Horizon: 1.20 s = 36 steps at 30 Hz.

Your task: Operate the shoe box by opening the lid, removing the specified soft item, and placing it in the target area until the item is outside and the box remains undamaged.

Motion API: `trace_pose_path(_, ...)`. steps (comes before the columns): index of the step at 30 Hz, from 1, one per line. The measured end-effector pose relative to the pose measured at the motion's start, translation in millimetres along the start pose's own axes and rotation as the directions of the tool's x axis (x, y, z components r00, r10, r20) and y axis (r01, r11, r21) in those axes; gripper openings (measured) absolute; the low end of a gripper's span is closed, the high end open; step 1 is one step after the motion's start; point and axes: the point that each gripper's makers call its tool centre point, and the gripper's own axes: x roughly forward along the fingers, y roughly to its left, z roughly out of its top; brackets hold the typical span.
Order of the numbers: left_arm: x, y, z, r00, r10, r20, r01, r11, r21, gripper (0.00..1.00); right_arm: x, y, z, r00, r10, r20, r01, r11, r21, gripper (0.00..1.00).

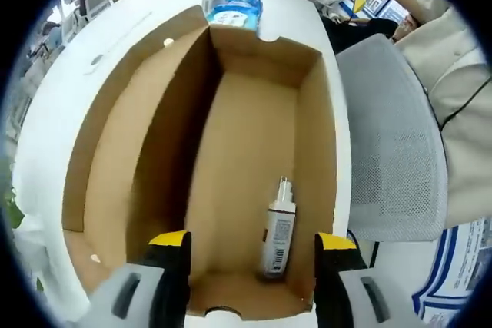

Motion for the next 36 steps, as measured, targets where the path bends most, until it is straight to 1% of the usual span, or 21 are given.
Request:
trace_pose_path(7,15.8,1.0,-7.0,0.997,-0.033,-0.072,0.036,0.998,0.052,0.65,0.2,-3.7,-4.9,1.000,-0.017,-0.004,0.017,0.999,0.028,0.96)
trace_pose_path(14,27.1,1.0,-13.1,0.993,-0.042,-0.112,0.052,0.995,0.088,0.63,5.4,-1.8,-10.4,1.000,-0.014,-0.010,0.015,0.999,0.045,0.95)
trace_pose_path(19,33.4,-0.1,-14.2,0.992,-0.049,-0.116,0.060,0.994,0.093,0.59,7.0,-2.1,-10.1,1.000,-0.015,-0.005,0.015,0.999,0.052,0.94)
trace_pose_path(24,39.7,0.7,-17.9,0.989,-0.042,-0.143,0.058,0.992,0.110,0.57,6.9,-3.5,-11.0,1.000,-0.019,-0.007,0.019,0.999,0.050,0.93)
trace_pose_path(31,45.5,-0.1,-14.1,0.992,-0.046,-0.121,0.059,0.993,0.100,0.52,5.1,-6.2,-16.1,0.999,-0.028,-0.017,0.029,0.999,0.043,0.92)
trace_pose_path(32,46.3,-0.6,-13.2,0.992,-0.044,-0.119,0.056,0.993,0.101,0.50,4.8,-6.6,-17.4,0.999,-0.031,-0.021,0.032,0.999,0.037,0.91)
trace_pose_path(36,47.4,1.2,-12.5,0.993,-0.025,-0.116,0.039,0.992,0.119,0.39,4.6,-6.0,-19.5,0.999,-0.037,-0.025,0.038,0.999,0.024,0.90)
